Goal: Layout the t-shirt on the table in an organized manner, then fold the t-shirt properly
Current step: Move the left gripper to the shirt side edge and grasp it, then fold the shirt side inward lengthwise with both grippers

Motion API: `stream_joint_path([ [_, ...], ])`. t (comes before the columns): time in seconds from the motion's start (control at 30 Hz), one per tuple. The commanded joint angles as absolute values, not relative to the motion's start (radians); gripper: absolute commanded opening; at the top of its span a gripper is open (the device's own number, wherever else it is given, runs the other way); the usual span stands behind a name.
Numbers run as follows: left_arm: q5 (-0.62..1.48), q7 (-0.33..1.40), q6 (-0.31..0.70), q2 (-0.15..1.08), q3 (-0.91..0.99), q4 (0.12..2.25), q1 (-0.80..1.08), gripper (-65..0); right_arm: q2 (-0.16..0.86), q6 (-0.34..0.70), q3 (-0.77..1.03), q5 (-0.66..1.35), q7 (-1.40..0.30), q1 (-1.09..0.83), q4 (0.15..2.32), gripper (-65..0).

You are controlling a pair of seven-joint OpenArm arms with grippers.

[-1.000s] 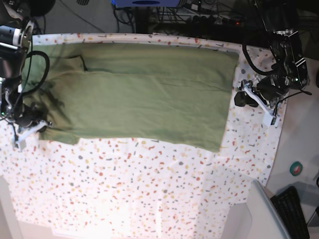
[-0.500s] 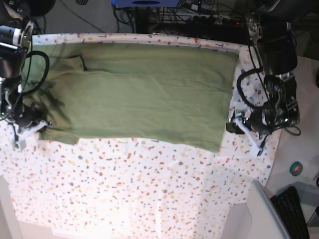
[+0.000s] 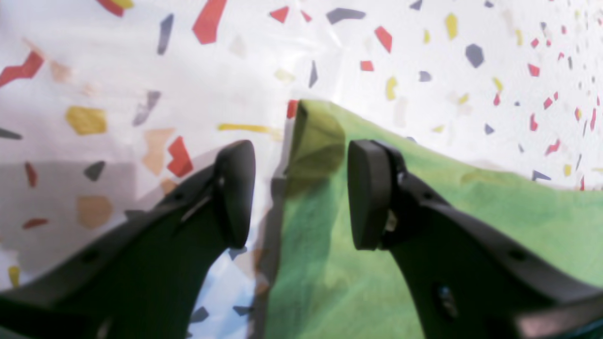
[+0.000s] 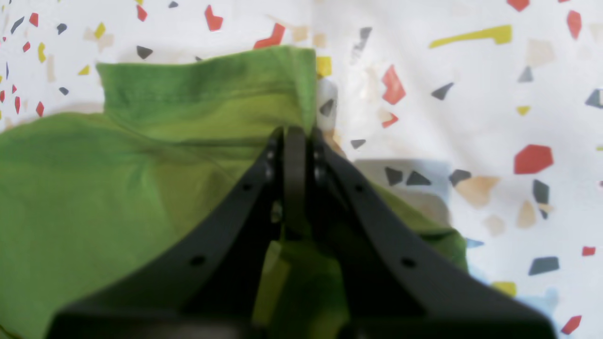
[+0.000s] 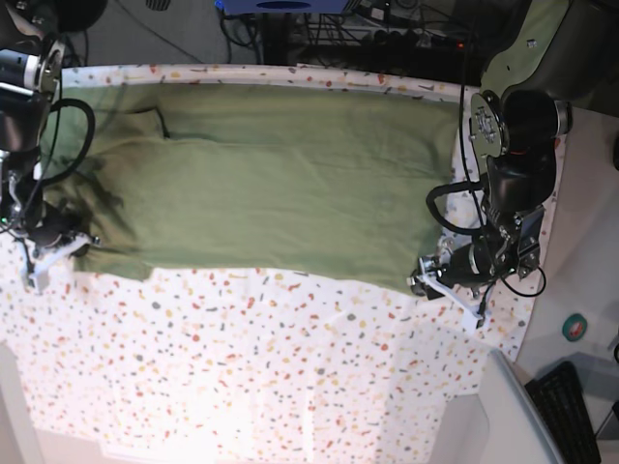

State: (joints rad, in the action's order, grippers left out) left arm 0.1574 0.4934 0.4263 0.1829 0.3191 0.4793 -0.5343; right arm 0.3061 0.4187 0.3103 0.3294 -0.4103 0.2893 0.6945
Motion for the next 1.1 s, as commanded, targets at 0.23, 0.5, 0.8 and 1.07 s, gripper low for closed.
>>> stream_joint_path([
  [0.23,0.151,0.493,0.433,0.185,0.314,0.483,-0.556,-34.2,0.325,0.424,0.314,0.337,-0.390,0.314,0.711,-65.0],
  [0.5,0.153,0.503,0.355,0.209,0.315,0.628,-0.527,-34.4,0.326,0.424,0.314,0.337,-0.390,0.314,0.711,-65.0],
  [0.8,0.160,0.492,0.326,0.208,0.125,0.529,-0.581,-24.0,0.325,0.424,0.314,0.337,-0.390,0.314,0.711,-65.0],
  [1.07,0.162,0.490,0.325,0.186,0.120,0.504,-0.587,-20.7,0.326,0.424,0.314,0.337,-0.390,0.314,0.711,-65.0],
])
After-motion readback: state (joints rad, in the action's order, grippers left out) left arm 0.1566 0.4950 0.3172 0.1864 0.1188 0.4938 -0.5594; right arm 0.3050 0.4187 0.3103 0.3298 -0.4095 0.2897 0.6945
